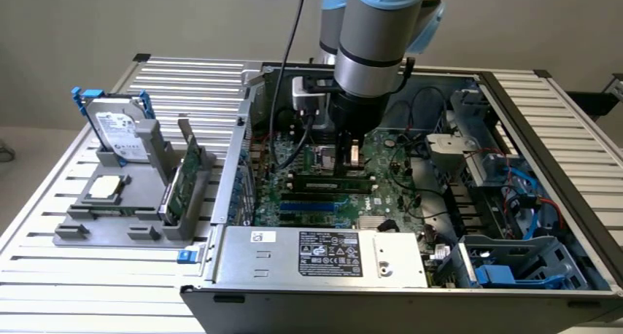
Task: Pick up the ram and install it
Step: 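Press down the ram until it locks into place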
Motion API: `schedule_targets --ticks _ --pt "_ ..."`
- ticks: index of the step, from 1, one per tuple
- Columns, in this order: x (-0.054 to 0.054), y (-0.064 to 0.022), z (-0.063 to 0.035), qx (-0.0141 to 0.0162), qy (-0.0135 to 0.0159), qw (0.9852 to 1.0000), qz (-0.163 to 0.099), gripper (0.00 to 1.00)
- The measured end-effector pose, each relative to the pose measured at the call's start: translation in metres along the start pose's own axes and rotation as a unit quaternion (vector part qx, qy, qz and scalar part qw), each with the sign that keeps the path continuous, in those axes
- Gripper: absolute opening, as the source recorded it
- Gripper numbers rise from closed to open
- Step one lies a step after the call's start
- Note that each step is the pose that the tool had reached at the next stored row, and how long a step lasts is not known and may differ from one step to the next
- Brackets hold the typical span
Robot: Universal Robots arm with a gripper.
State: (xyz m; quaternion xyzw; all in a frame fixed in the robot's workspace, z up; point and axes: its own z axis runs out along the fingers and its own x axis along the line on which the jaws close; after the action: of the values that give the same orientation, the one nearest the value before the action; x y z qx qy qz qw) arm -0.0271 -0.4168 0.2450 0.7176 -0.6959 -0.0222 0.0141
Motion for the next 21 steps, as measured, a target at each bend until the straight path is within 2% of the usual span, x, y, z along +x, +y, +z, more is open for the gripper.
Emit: schedule_targets --ticks 2,4,7,16,21 --pt "0.000 0.0012 0.0002 0.0000 -0.0001 1.0000 0.000 0.11" --pt "0.000 0.0069 0.0009 0.0002 -0.0001 1.0000 0.000 0.11" --pt "-0.001 0.0182 0.0045 0.0023 0.0001 1.0000 0.000 0.11" --pt "-0.001 0.0172 0.0059 0.0025 0.0001 1.0000 0.000 0.11" --pt "-0.001 0.0169 0.0107 0.0024 0.0001 1.0000 0.000 0.11"
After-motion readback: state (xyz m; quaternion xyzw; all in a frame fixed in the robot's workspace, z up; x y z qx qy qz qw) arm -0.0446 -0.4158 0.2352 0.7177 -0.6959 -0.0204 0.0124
